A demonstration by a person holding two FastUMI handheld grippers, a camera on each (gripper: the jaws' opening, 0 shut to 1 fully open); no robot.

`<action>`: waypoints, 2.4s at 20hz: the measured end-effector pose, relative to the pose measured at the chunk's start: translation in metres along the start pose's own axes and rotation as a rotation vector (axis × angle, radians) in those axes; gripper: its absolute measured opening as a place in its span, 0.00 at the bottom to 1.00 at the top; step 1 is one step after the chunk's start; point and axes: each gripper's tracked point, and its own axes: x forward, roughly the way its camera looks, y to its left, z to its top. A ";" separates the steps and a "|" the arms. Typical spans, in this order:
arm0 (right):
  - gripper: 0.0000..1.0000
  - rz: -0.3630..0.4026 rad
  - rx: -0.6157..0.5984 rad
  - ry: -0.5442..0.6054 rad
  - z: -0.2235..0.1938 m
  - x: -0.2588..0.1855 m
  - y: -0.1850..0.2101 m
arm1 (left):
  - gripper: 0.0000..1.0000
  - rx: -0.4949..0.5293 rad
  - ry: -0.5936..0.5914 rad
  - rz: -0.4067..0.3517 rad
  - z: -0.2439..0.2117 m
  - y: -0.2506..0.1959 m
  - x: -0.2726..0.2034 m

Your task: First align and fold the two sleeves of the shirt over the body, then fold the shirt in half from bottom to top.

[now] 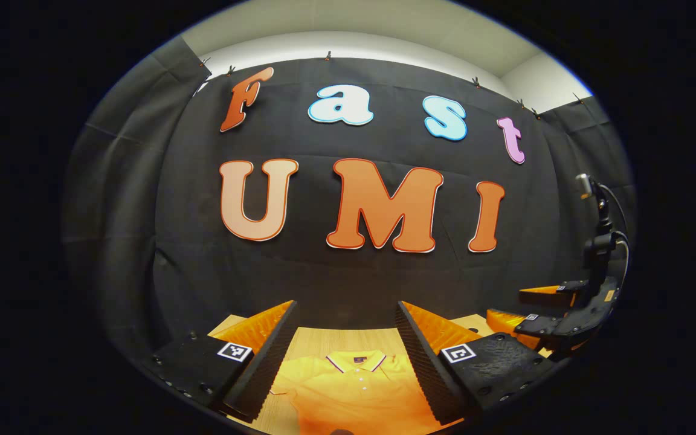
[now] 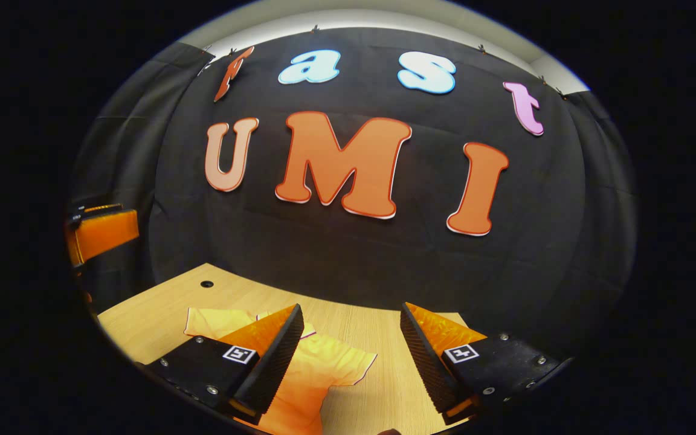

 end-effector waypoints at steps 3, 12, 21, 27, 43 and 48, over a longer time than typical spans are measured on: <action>0.97 0.013 0.030 0.049 -0.019 0.021 0.000 | 0.98 0.022 -0.005 0.040 0.000 0.011 -0.003; 0.97 0.021 0.064 0.319 -0.102 0.094 -0.026 | 0.98 0.049 0.023 0.137 -0.009 0.018 -0.003; 0.94 0.080 0.110 0.627 -0.186 0.139 -0.034 | 0.98 0.080 0.082 0.242 -0.028 0.027 -0.017; 0.87 0.131 0.115 0.886 -0.237 0.152 -0.039 | 0.98 0.062 0.106 0.306 -0.038 0.036 -0.027; 0.29 0.098 0.146 1.167 -0.312 0.194 -0.027 | 0.98 -0.014 0.175 0.341 -0.055 0.033 -0.029; 0.05 0.174 0.259 1.167 -0.303 0.191 -0.021 | 0.98 -0.020 0.163 0.319 -0.054 0.029 -0.027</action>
